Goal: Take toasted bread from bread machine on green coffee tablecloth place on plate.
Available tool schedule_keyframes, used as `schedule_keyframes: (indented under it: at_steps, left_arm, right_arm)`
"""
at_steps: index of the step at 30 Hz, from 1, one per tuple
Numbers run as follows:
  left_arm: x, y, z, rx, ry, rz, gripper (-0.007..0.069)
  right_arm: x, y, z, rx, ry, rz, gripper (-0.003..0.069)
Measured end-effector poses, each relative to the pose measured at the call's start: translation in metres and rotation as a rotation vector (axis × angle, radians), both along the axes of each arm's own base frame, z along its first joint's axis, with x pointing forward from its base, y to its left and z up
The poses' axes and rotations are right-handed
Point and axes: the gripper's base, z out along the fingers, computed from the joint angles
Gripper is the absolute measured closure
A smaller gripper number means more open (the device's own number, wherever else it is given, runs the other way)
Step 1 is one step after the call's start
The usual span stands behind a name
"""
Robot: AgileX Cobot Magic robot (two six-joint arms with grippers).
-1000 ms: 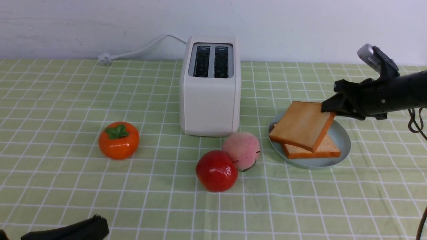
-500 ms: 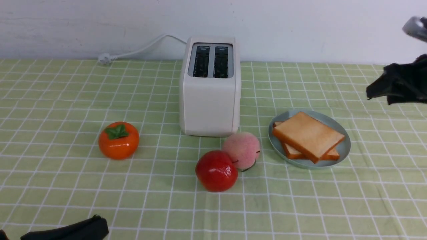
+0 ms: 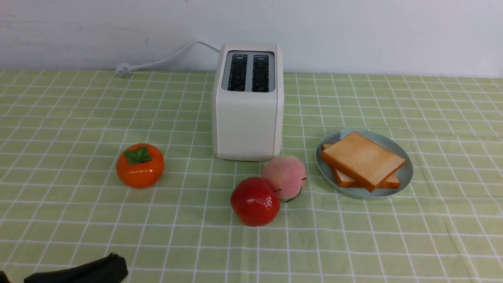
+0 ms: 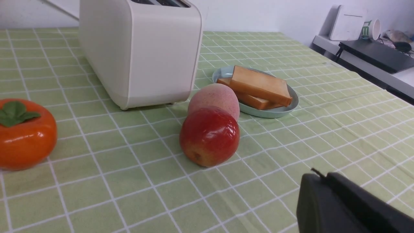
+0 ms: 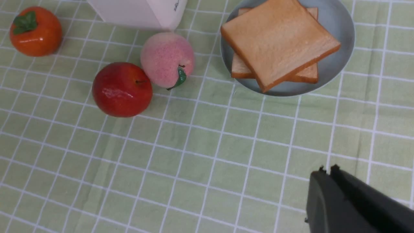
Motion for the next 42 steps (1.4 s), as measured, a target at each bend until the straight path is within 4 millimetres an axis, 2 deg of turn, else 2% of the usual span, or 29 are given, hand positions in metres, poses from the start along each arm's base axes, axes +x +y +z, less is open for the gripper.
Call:
schedule_keyframes:
  at_steps: [3,6,12,16,27,30,33,34,37,38,39,41,42]
  left_arm:
    - [0.000,0.000,0.000,0.000,0.000,0.000,0.0606]
    - [0.000,0.000,0.000,0.000,0.000,0.000,0.0606]
    - [0.000,0.000,0.000,0.000,0.000,0.000,0.0606]
    - [0.000,0.000,0.000,0.000,0.000,0.000,0.0606]
    - [0.000,0.000,0.000,0.000,0.000,0.000,0.0606]
    - [0.000,0.000,0.000,0.000,0.000,0.000,0.0603]
    - [0.000,0.000,0.000,0.000,0.000,0.001,0.0601]
    - [0.000,0.000,0.000,0.000,0.000,0.000,0.0599]
    - [0.000,0.000,0.000,0.000,0.000,0.000,0.0595]
    - [0.000,0.000,0.000,0.000,0.000,0.000,0.0594]
    - [0.000,0.000,0.000,0.000,0.000,0.000,0.0592]
    - [0.000,0.000,0.000,0.000,0.000,0.000,0.0589]
    - [0.000,0.000,0.000,0.000,0.000,0.000,0.0589]
  right_arm:
    - [-0.032,0.005,-0.002,-0.018,-0.128,-0.044,0.0659]
    - [-0.054,0.008,-0.008,-0.030,-0.229,-0.083,0.0659]
    - [-0.077,0.014,-0.017,-0.031,-0.337,-0.078,0.0655]
    - [-0.085,0.017,-0.023,-0.026,-0.344,-0.063,0.0655]
    - [-0.087,0.018,-0.027,-0.041,-0.300,-0.039,0.0645]
    - [-0.087,0.014,-0.033,-0.089,-0.322,-0.071,0.0669]
    - [-0.090,0.009,-0.050,-0.135,-0.369,-0.115,0.0678]
    - [-0.093,0.006,-0.068,-0.152,-0.413,-0.153,0.0678]
    - [-0.102,0.003,-0.103,-0.148,-0.497,-0.204,0.0678]
    - [-0.104,0.001,-0.126,-0.153,-0.511,-0.224,0.0678]
    - [-0.105,0.000,-0.134,-0.153,-0.543,-0.238,0.0678]
    - [-0.107,-0.004,-0.164,-0.138,-0.575,-0.290,0.0678]
    - [-0.107,-0.004,-0.167,-0.135,-0.570,-0.293,0.0678]
